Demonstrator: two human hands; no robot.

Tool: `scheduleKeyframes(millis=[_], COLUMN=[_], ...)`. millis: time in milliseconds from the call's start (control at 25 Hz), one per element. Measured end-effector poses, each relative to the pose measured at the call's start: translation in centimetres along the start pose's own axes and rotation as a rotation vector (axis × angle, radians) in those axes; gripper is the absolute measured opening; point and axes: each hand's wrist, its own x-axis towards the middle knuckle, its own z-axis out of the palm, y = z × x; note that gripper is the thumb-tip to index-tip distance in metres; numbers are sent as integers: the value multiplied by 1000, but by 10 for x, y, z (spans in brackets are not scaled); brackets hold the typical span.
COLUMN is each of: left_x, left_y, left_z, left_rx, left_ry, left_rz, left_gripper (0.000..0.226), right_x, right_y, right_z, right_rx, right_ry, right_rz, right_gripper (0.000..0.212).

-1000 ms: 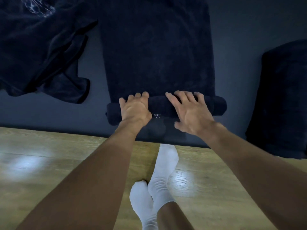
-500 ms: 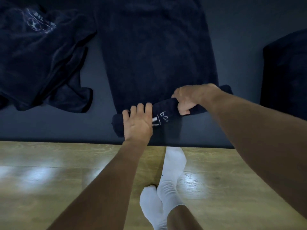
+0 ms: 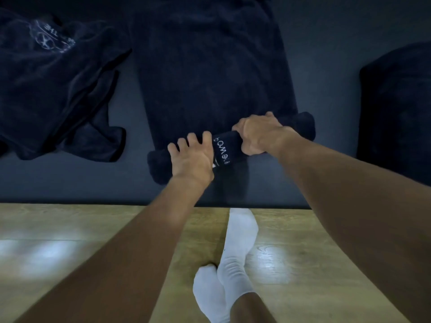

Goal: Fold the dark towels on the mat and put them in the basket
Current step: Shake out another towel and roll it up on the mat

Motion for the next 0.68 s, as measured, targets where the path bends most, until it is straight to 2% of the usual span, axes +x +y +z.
scheduleKeyframes(millis=[40,120,200,320,360,440,520,600,680], left_x=[-8,-4,17,39,44,50,56,61,55], left_y=[4,1,-12,-23,-25,-25,-26,-27,-20], left_z=[6,9,0,-22,-25,-28,-32,-36,-32], left_rx=[48,42,-85,-258,-289,-322,-360,-367,-242], left_ry=[93,132,22,-235,-290,-348,-409,-442,-340], left_rz=[25,67,111,175,178,168,145,130,112], left_gripper=[81,72,55,40,40,43,49,56,65], right_x=[1,-4,-18,-37,-38,-29,-15,-7,2], right_y=[1,-3,-4,-1,-1,-2,-3,-2,3], right_z=[-5,-6,7,39,46,50,36,19,4], right_rx=[42,74,-64,-226,-225,-166,-87,-23,57], right_ry=[-79,-116,37,291,341,388,357,249,108], right_rz=[6,12,-25,-27,-12,29,48,23,13], right_gripper=[62,63,62,93,94,78,61,55,60])
